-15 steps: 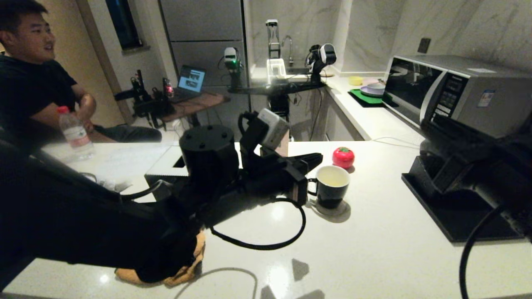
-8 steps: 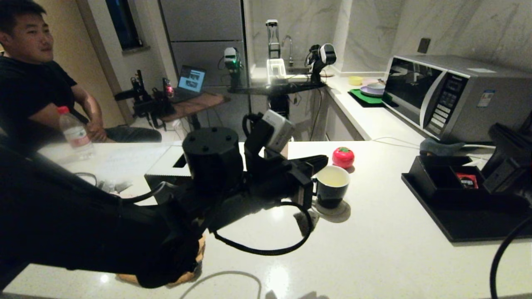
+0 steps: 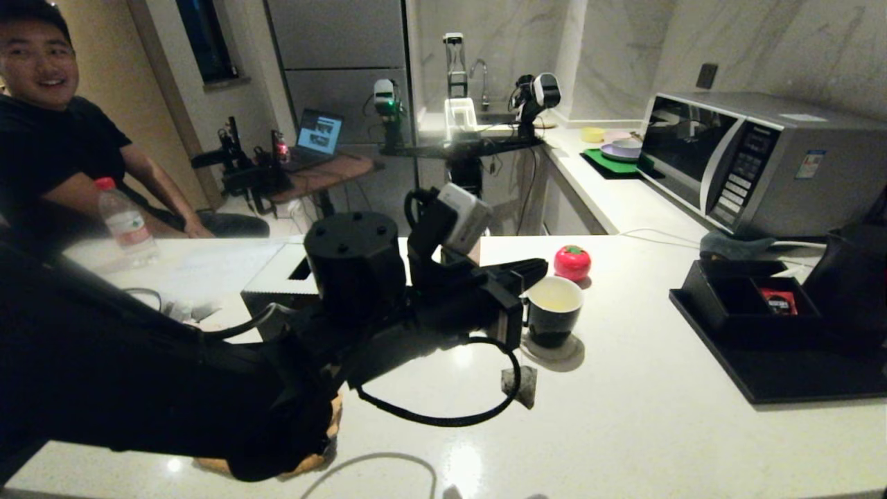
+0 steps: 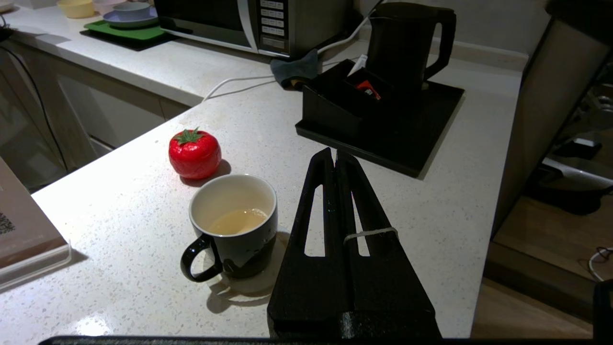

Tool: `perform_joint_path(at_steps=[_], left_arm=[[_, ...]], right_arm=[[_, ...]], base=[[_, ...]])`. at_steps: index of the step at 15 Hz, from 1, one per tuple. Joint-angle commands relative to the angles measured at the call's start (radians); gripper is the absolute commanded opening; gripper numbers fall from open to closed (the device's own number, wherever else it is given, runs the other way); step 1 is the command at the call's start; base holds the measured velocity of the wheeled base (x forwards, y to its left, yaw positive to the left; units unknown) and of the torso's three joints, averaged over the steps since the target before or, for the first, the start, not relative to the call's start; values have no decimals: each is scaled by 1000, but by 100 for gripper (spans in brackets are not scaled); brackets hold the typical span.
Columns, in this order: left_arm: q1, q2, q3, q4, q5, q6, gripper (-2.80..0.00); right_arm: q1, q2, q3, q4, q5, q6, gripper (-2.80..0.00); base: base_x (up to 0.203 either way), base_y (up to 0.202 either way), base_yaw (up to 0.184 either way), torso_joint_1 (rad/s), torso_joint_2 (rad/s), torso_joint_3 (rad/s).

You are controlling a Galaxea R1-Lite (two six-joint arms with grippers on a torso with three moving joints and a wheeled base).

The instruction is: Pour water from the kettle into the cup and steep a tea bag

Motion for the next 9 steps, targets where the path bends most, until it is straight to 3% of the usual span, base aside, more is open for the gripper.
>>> perform_joint_path(at_steps=[1,4,9], left_arm=[[0,3,-1,-7,-1,-1,-280],[0,4,-1,-6,-1,-2,-280],[0,3,0,-7,-1,-2,-280]], right_arm=[[-67,-83,84,2,-3,1,-280],[-153,-198,88,159,-5,14,-280],[-148,-581,89,576,23,72,-280]], base=[[0,0,0,0,0,0],[0,0,0,0,0,0],[0,0,0,0,0,0]])
